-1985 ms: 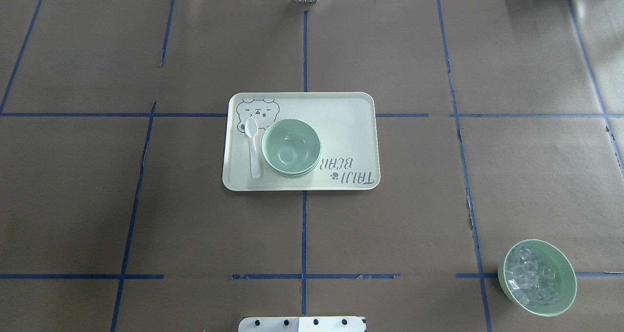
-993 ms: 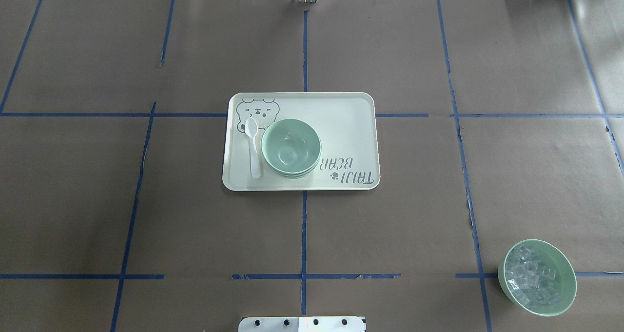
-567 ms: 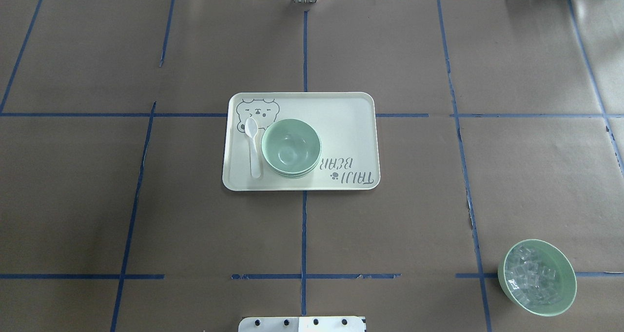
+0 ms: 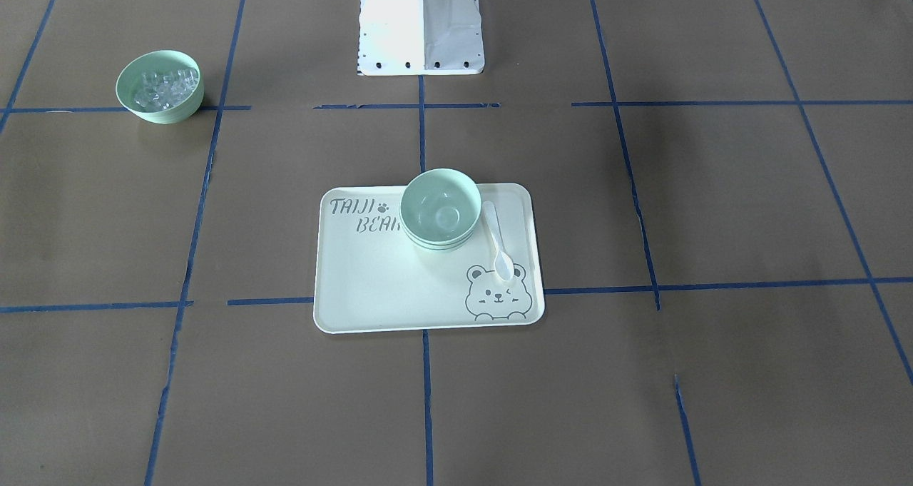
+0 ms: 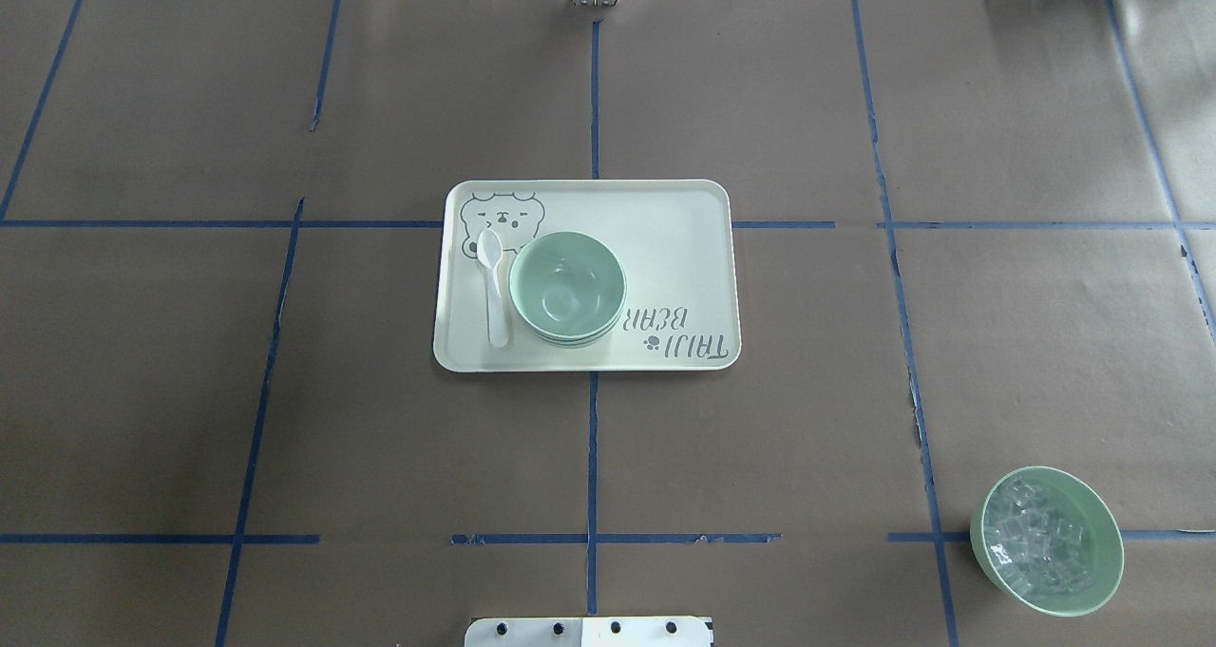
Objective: Stack green bowls together
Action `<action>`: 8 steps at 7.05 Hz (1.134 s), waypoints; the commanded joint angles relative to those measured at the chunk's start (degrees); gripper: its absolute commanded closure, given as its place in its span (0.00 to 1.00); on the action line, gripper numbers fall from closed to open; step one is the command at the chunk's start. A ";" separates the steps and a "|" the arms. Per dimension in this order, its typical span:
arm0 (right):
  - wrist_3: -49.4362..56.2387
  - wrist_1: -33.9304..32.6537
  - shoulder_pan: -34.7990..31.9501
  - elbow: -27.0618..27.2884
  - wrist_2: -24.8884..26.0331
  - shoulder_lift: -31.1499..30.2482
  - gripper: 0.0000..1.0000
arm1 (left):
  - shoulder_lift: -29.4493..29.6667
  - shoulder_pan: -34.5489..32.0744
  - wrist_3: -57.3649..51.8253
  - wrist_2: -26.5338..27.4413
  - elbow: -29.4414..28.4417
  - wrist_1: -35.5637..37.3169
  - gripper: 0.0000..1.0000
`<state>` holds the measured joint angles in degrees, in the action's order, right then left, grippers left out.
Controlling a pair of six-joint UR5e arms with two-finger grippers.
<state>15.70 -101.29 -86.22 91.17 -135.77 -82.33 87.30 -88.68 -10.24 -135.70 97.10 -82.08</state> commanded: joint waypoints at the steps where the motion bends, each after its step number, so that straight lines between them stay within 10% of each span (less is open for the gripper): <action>1: -0.05 0.56 0.00 -0.12 1.30 0.07 0.00 | -0.02 0.00 -5.32 2.20 -0.33 -0.45 0.00; 8: -2.16 0.56 -0.44 -0.03 1.39 -0.02 0.00 | 0.86 0.09 6.81 2.10 -0.24 -2.54 0.00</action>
